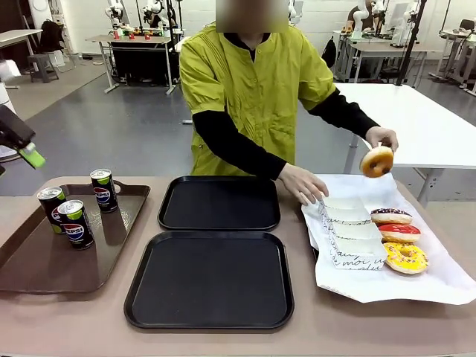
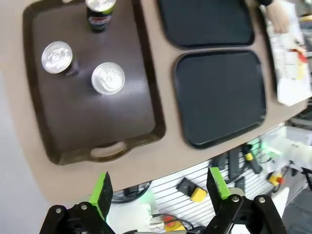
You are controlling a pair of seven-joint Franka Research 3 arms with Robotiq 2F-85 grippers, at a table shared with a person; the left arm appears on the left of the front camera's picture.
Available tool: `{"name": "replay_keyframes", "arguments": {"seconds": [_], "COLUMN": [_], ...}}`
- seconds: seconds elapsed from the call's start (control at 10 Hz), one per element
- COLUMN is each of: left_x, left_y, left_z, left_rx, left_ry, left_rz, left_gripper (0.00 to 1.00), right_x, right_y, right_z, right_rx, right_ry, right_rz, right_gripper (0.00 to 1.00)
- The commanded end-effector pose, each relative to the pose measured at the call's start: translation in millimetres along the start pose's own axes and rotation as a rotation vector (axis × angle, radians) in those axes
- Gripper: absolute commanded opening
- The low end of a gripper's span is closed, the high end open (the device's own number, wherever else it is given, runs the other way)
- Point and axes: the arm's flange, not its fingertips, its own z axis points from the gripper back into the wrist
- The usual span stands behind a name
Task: Set up donuts and drinks on trays.
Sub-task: Pick up one Pepsi coke and place it on the Flat Tray.
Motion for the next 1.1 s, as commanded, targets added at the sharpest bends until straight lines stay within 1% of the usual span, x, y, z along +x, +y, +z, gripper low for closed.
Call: {"name": "replay_keyframes", "arguments": {"seconds": [0.0,0.2,0.4,0.5,0.6,0.7,1.0], "left_x": [18.2,34.1,46.1,55.9,57.8,47.4,47.4], "left_y": [-8.6,-14.0,-10.4,-7.9,-5.6,-7.7,-7.7], "left_z": [-23.9,-52.9,-76.1,-83.5,-83.0,-79.2,-79.2], "left_rx": [0.111,0.145,0.184,0.217,0.228,0.169,0.169], "left_ry": [0.077,0.103,0.074,0.044,0.020,0.079,0.079], "left_rz": [0.034,0.051,0.082,0.091,0.089,0.062,0.062], "left_gripper": [1.00,1.00,1.00,1.00,1.00,1.00,1.00], "right_x": [-0.2,-0.2,-0.2,-0.2,-0.2,-0.2,-0.2], "right_y": [0.2,0.2,0.2,0.2,0.2,0.2,0.2], "right_z": [0.1,0.1,0.1,0.1,0.1,0.1,0.1], "right_rx": [0.007,0.007,0.007,0.007,0.007,0.007,0.007], "right_ry": [0.000,0.000,0.000,0.000,0.000,0.000,0.000], "right_rz": [0.004,0.004,0.004,0.004,0.004,0.004,0.004], "right_gripper": [1.00,1.00,1.00,1.00,1.00,1.00,1.00]}}
